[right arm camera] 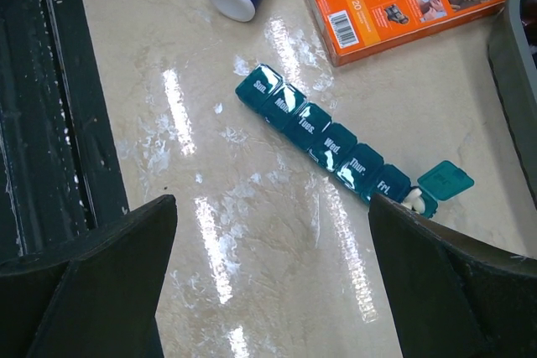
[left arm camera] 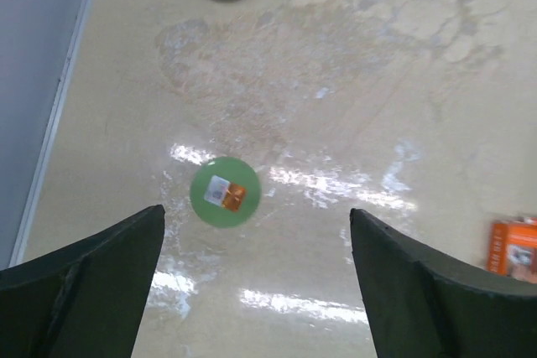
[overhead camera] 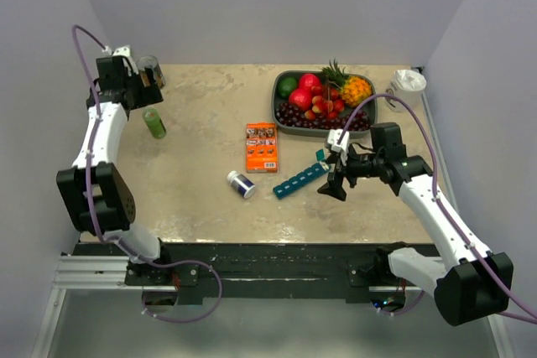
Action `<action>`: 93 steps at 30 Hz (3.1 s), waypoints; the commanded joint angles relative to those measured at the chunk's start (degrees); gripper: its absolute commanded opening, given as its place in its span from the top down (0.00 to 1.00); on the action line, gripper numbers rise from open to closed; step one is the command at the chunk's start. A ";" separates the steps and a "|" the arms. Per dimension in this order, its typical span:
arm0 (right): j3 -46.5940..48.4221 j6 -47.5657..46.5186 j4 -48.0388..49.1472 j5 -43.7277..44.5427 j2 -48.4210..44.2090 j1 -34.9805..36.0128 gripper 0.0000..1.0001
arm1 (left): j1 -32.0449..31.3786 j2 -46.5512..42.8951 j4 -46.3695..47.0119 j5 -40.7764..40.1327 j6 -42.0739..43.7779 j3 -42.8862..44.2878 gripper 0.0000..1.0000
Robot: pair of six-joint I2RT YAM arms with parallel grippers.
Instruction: Sort the pills into containers
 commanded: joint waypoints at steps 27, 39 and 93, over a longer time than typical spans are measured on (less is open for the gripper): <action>5.91 9.38 1.72 0.90 5.95 -4.04 0.02 | -48.49 -33.86 31.95 24.57 17.35 -44.30 0.01; 11.89 13.08 0.22 -1.65 16.06 -9.67 0.30 | -61.25 -5.84 35.82 12.15 23.34 -30.88 0.11; 21.12 19.06 8.39 10.04 38.04 -5.19 0.93 | -63.54 13.53 23.42 5.82 18.07 -17.58 0.66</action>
